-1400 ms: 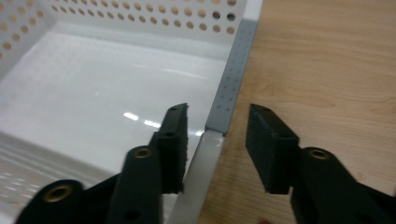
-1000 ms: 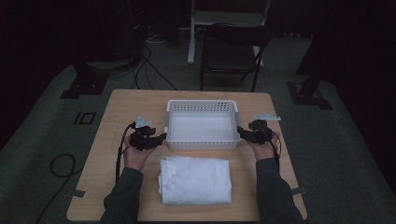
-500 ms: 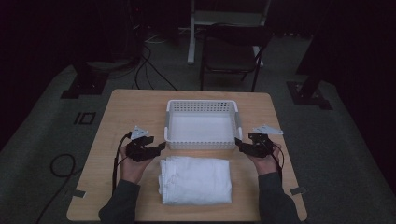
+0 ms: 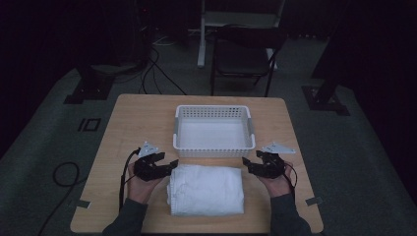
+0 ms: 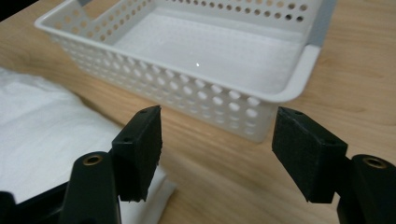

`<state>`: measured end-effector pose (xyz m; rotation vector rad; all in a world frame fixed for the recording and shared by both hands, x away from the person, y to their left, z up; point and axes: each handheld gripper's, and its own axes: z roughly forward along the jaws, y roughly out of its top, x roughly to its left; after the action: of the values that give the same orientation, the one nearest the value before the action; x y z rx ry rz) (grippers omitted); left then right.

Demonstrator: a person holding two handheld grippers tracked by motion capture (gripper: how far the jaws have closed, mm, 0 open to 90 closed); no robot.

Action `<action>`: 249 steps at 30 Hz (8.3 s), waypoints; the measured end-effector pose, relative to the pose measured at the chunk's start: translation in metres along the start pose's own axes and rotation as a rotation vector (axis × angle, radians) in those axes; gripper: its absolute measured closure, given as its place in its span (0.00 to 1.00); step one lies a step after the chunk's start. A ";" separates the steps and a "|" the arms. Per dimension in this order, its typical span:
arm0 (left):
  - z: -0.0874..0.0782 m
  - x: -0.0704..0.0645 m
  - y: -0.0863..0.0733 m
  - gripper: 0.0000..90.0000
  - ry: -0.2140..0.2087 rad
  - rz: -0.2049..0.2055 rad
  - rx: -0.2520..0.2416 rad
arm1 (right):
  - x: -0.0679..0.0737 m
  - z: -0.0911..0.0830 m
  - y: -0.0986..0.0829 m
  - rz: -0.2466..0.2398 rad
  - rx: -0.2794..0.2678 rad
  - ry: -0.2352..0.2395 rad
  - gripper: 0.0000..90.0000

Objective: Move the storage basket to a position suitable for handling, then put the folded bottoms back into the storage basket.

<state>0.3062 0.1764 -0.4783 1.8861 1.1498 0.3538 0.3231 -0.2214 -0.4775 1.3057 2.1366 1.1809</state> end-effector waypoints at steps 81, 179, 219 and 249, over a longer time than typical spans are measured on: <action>0.032 -0.020 -0.051 0.42 -0.128 -0.004 0.153 | 0.039 0.031 -0.052 -0.044 0.171 0.166 0.48; 0.079 0.002 -0.014 0.09 0.004 -0.074 0.067 | 0.017 0.063 -0.026 -0.008 0.149 0.094 0.47; 0.092 0.017 -0.026 0.16 -0.155 -0.143 0.089 | -0.004 0.085 -0.027 0.162 0.168 0.184 0.14; 0.076 -0.009 -0.025 0.66 -0.153 -0.046 0.051 | 0.009 0.071 -0.024 0.084 0.123 0.273 0.75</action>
<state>0.3340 0.1332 -0.5403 1.8926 1.1067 0.1525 0.3530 -0.1858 -0.5372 1.3655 2.4009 1.3476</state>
